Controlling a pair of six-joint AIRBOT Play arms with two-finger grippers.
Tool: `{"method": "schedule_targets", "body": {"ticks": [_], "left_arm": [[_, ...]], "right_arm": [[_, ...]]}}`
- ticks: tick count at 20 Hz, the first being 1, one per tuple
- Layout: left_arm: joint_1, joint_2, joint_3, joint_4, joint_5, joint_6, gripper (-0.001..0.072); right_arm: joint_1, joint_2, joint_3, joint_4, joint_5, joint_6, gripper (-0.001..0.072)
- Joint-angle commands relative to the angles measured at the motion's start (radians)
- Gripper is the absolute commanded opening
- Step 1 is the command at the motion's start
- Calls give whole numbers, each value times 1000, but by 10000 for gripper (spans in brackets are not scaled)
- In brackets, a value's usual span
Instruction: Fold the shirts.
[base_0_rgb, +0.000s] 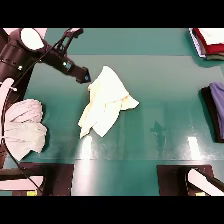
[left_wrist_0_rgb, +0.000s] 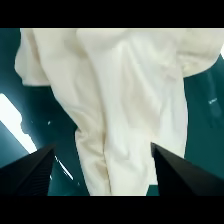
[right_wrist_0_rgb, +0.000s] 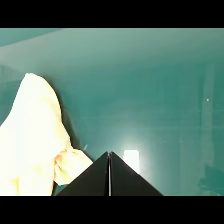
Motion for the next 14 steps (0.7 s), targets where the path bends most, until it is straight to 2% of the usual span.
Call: {"method": "schedule_targets", "body": {"ticks": [1,7,10,14], "left_arm": [[37,72,-208,-2,-39,-60,710],[37,245,-734,-58,142,-112,710],[37,255,-864,-175,204,-56,710],[37,255,-935,-194,250,-51,710]], "right_arm": [[-2,0,1,-1,0,-13,18],[-2,-10,0,1,-3,-15,18],[-2,-8,-28,3,-14,-15,18],[-2,-7,-86,3,-11,-15,18]]}}
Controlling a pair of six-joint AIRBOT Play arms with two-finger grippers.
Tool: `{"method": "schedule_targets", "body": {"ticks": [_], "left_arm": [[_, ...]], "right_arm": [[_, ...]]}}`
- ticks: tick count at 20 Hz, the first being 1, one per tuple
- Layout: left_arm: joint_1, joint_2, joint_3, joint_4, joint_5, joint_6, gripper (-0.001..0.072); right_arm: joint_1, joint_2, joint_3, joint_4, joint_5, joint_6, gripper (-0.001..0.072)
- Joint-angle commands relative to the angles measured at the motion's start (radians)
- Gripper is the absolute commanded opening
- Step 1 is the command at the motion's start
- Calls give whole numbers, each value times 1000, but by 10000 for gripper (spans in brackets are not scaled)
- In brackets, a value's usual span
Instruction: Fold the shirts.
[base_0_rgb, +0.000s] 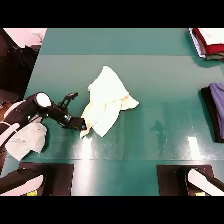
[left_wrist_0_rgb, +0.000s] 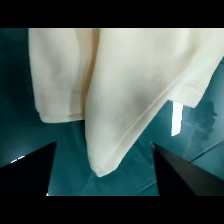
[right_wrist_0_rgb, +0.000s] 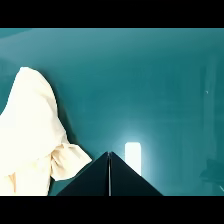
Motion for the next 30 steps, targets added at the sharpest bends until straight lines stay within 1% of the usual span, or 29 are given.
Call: {"method": "schedule_targets", "body": {"ticks": [1,4,5,6,7,8,9,10,12,13,14,16,17,18,19,21,23,25,27,30], "left_arm": [[1,8,-75,-36,50,12,710],[0,8,-75,-39,49,12,709],[1,8,-75,-49,48,12,653],[0,8,-75,-58,45,17,455],[-10,8,-75,-66,48,44,375],[-29,7,-75,-66,51,45,375],[-56,7,-75,-66,52,45,313],[-80,7,-73,-66,48,55,28],[-99,8,-47,-60,25,64,26],[-92,10,-7,-25,-3,53,26],[-85,17,48,29,-31,28,26],[-65,51,197,169,-82,-30,26],[-51,73,284,224,-107,-43,26],[-36,90,362,251,-124,-43,26],[-21,106,438,261,-131,-42,27],[-11,130,552,265,-129,-42,27],[-11,136,615,263,-136,-42,27],[-11,136,627,263,-148,-42,26],[-11,136,625,264,-164,-42,27],[-11,136,625,264,-164,-42,27]], "right_arm": [[1,0,-43,2,-8,0,18],[1,0,-59,2,-18,0,18],[1,0,-59,2,-21,0,18],[1,0,-59,2,-27,0,18],[1,0,-59,2,-30,0,18],[1,0,-59,3,-32,0,18],[3,0,-59,2,-33,0,18],[7,0,-59,2,-35,0,18],[21,0,-59,2,-37,0,18],[37,-1,-59,1,-42,0,18],[63,-7,-59,2,-44,0,19],[140,-42,-59,0,-23,-36,20],[184,-72,-59,0,-4,-43,99],[233,-115,-59,0,10,-43,342],[284,-168,-59,0,18,-45,492],[382,-280,-59,0,8,-85,507],[485,-409,-59,0,-60,-132,506],[560,-517,-59,0,-137,-153,507],[605,-598,-59,3,-183,-158,506],[655,-683,-59,2,-162,-166,506]]}}
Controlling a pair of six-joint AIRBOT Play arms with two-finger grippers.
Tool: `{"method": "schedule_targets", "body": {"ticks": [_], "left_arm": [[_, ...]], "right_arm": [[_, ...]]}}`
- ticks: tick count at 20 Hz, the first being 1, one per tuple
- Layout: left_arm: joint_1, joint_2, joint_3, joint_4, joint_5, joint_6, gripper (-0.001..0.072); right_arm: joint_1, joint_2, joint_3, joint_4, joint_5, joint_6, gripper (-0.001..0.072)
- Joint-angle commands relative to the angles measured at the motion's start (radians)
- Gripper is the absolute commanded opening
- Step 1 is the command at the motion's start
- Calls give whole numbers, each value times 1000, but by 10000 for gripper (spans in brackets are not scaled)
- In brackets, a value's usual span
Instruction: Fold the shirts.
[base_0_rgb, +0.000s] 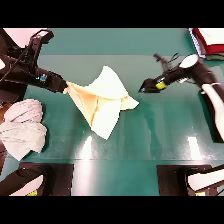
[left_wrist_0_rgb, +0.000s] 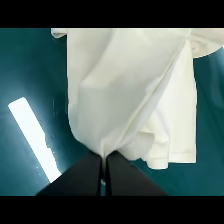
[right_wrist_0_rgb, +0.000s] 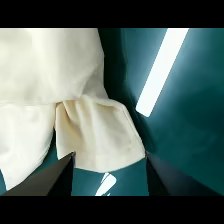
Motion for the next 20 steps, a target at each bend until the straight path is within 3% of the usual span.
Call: {"method": "schedule_targets", "body": {"ticks": [1,4,6,7,8,12,20], "left_arm": [[2,3,15,7,-8,-2,27],[2,3,15,6,-9,-2,27],[2,3,15,6,-10,-2,27],[2,3,16,6,-9,-2,27],[2,3,18,9,-3,-3,26],[2,3,175,91,34,-10,26],[2,27,824,75,164,-9,27]], "right_arm": [[82,-117,0,2,-3,-28,506],[117,-145,0,1,-17,-39,497],[122,-135,2,0,-43,-45,316],[116,-119,2,-2,-58,-46,97],[104,-95,2,-2,-77,-46,18],[-20,85,49,-2,-135,-45,16],[-306,490,484,-2,-232,-45,16]]}}
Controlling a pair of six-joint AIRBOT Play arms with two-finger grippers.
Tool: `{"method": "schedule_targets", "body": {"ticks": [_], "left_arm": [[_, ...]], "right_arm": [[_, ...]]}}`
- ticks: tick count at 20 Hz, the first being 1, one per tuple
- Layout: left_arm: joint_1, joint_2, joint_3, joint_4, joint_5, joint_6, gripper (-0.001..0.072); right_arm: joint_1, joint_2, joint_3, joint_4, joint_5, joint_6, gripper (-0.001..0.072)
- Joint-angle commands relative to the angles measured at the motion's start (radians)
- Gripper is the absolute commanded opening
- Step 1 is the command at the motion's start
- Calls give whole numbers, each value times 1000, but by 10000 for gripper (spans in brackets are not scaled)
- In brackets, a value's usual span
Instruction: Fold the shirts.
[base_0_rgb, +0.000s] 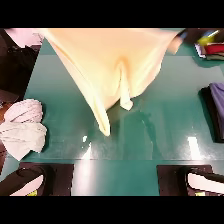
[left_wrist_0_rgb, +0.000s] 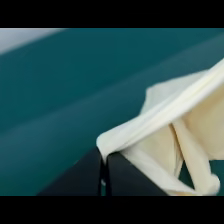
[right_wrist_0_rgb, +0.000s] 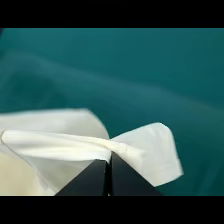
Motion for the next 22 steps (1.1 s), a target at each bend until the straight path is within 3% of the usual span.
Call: {"method": "schedule_targets", "body": {"ticks": [1,4,7,10,13,16,19,22], "left_arm": [[1,45,179,-29,131,0,27],[1,127,151,-116,246,0,27],[1,169,151,-248,294,0,27],[1,187,154,-375,315,2,27],[1,184,134,-398,283,1,27],[1,172,0,-311,278,-7,27],[1,92,-146,-132,181,-89,27],[1,-67,-246,31,45,-107,27]], "right_arm": [[-105,169,181,-11,-71,0,16],[-172,289,247,-10,-115,0,16],[-243,423,179,-10,-207,-1,16],[-332,526,100,-10,-267,-1,16],[-411,550,84,-8,-241,-2,15],[-392,441,177,0,-98,0,14],[-252,253,252,-17,49,38,14],[-97,76,160,-175,120,92,15]]}}
